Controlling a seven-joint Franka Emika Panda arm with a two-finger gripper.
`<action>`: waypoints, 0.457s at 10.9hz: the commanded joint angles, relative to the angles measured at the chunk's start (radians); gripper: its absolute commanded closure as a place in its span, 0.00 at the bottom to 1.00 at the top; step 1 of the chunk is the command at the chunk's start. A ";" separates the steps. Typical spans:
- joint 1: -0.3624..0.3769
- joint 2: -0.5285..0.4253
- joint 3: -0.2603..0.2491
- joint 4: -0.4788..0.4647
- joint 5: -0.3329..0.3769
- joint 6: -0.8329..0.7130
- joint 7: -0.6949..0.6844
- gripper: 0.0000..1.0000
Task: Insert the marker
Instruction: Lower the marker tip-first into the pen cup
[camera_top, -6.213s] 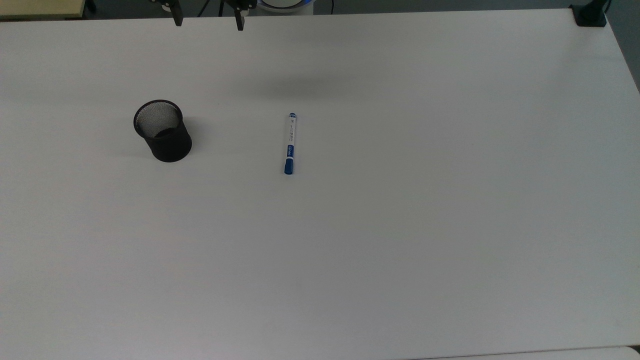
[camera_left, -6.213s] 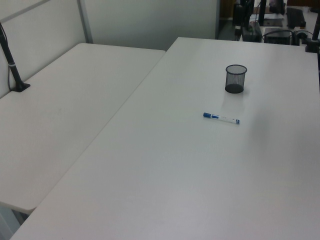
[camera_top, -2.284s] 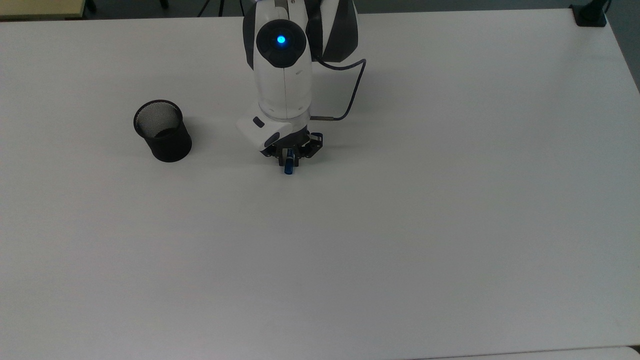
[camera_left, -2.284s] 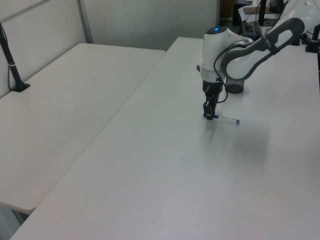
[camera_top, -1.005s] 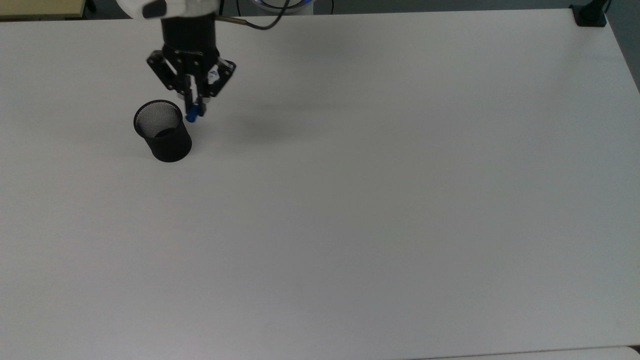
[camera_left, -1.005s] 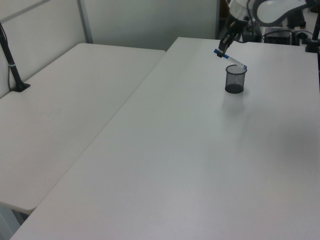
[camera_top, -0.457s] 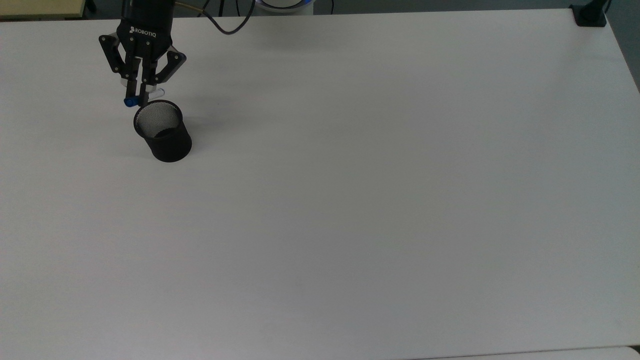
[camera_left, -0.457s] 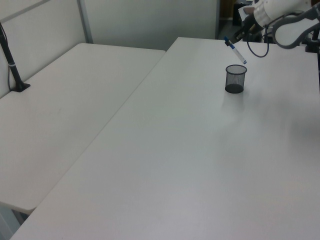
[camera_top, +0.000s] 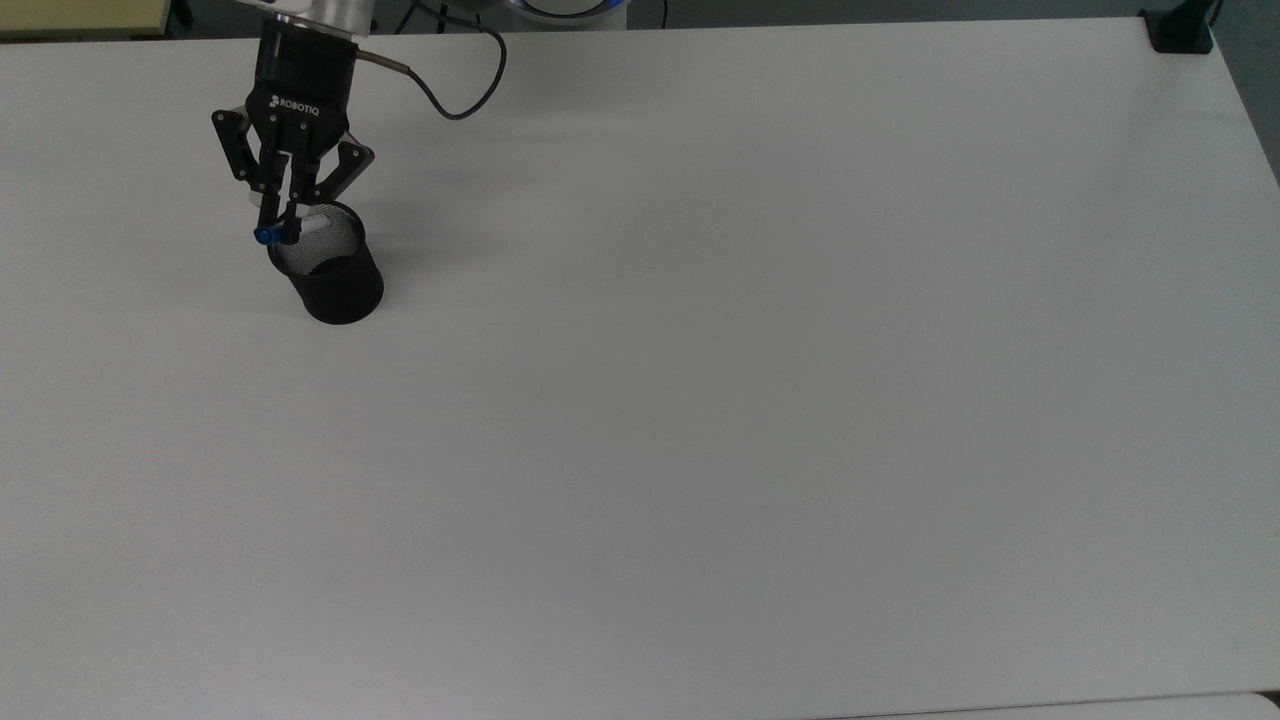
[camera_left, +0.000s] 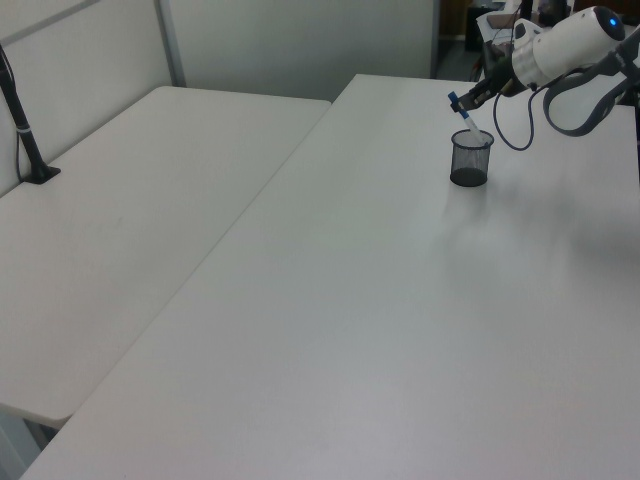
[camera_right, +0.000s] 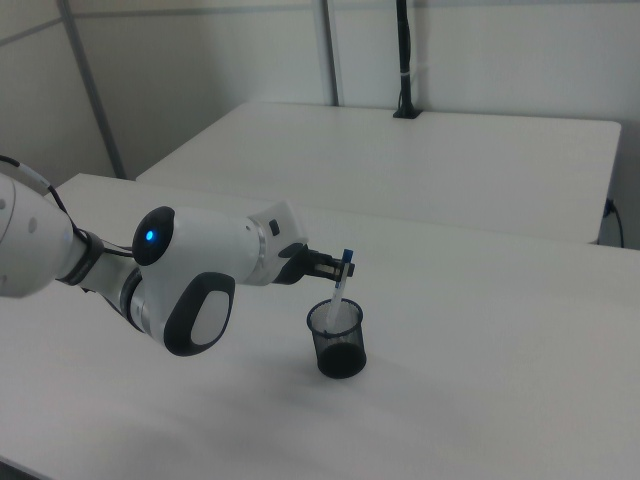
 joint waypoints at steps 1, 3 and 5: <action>-0.002 0.032 -0.001 0.011 -0.014 0.062 -0.001 0.96; -0.004 0.051 -0.001 0.008 -0.015 0.072 -0.012 0.96; -0.004 0.061 -0.002 0.007 -0.017 0.072 -0.038 0.95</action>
